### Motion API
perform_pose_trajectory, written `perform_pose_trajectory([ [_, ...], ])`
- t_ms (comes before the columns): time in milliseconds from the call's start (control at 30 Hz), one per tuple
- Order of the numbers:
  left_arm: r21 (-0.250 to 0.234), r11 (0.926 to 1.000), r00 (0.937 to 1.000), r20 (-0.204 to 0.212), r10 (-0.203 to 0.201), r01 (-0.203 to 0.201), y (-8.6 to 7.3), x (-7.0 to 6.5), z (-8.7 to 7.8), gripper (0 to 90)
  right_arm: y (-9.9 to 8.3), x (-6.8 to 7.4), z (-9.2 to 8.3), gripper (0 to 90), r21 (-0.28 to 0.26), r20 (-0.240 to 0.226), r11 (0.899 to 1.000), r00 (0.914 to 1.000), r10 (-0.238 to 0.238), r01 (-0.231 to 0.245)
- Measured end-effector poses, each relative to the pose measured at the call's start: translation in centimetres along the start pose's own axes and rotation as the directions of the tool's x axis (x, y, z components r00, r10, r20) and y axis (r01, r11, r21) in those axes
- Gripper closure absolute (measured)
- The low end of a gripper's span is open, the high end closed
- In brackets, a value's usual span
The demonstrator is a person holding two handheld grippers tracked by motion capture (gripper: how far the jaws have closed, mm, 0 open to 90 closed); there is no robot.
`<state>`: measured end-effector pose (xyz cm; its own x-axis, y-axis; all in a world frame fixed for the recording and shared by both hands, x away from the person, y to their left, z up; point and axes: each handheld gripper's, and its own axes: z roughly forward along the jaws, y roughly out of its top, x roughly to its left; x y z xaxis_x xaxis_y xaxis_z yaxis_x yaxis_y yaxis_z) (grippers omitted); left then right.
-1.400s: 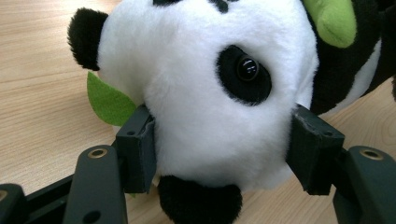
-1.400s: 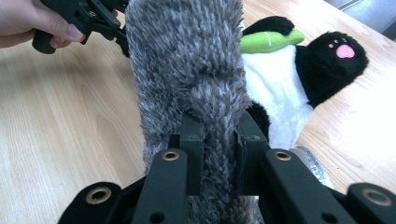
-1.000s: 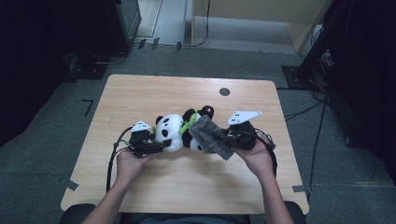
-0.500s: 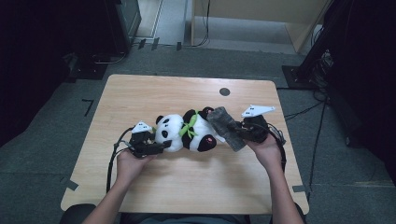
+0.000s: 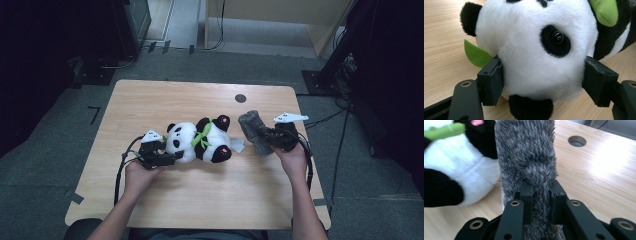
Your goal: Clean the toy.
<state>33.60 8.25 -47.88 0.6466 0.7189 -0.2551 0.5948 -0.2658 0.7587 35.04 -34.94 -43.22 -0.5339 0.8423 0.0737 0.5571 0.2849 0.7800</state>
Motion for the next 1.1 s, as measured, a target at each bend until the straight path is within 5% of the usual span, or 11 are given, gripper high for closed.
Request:
perform_pose_trajectory([
  [567,-0.014,0.9994,0.9994,0.016,0.032,-0.031,-0.3,0.3,-0.1,20.8,-2.3,-3.7,2.2,74.8,0.005,0.065,0.991,0.9886,0.136,-0.136],
  [1100,-0.028,0.9992,0.9994,0.018,0.029,-0.029,-0.2,0.4,0.0,18.8,-3.7,-5.9,3.3,64.2,0.029,0.090,0.979,0.9756,0.200,-0.203],
])
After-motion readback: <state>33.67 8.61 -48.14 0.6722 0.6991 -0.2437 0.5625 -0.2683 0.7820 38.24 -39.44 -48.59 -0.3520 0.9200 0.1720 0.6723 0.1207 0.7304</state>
